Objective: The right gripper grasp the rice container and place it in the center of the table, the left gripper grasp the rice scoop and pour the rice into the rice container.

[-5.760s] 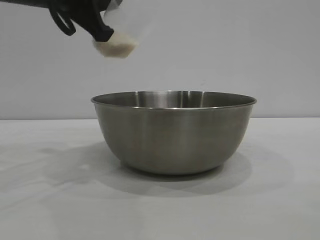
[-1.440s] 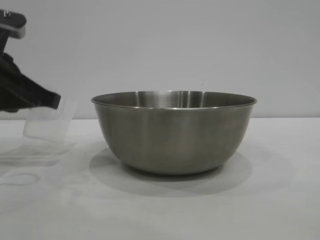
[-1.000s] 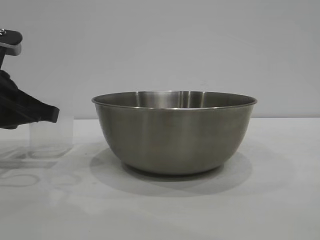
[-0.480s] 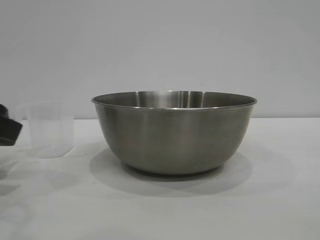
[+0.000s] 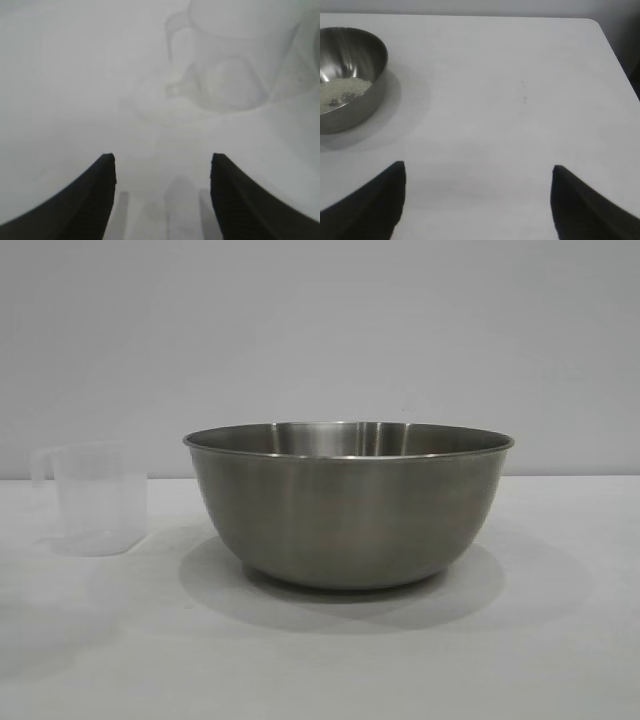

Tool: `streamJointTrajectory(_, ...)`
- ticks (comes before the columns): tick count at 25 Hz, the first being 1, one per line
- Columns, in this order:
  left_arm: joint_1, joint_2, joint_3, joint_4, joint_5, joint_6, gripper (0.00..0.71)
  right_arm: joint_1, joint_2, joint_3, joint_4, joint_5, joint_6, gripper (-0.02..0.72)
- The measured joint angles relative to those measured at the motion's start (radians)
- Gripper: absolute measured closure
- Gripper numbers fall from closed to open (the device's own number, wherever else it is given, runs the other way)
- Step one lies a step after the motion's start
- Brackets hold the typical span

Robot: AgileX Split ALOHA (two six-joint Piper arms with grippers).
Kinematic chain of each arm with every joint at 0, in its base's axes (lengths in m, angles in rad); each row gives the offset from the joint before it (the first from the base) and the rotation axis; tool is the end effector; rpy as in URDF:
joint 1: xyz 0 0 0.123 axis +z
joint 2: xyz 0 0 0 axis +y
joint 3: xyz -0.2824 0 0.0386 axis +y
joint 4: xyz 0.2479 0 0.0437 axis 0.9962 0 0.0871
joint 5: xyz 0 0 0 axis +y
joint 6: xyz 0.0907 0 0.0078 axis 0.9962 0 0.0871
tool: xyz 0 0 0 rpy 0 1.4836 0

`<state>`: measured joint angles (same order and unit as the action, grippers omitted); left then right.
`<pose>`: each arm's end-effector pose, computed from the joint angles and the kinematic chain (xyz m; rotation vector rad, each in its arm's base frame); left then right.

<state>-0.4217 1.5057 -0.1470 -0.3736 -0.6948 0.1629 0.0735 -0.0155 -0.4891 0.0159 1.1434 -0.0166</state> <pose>0.1797 -0.0574 0.1232 0.1826 2.1560 -0.0595 -0.0097 0.0006 0.2675 -0.0972 2.1205 0.0530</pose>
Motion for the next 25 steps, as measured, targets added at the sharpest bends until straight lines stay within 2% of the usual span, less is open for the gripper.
streamJointTrajectory(5,0.0,-0.126,-0.046,0.0,0.189,0.026,0.34,0.0,0.0,0.0,0.0,0.0,0.0,0.167)
streamJointTrajectory(16,0.0,-0.309,-0.308,0.008,0.73,0.031,0.34,0.0,0.0,0.0,0.0,0.0,0.0,0.167)
streamJointTrajectory(21,0.0,-0.403,-0.421,0.078,0.97,0.032,0.34,0.0,0.0,0.0,0.0,0.0,0.0,0.167)
streamJointTrajectory(25,0.0,-0.491,-0.51,0.19,1.17,0.032,0.34,0.0,0.0,0.0,0.0,0.0,0.0,0.167)
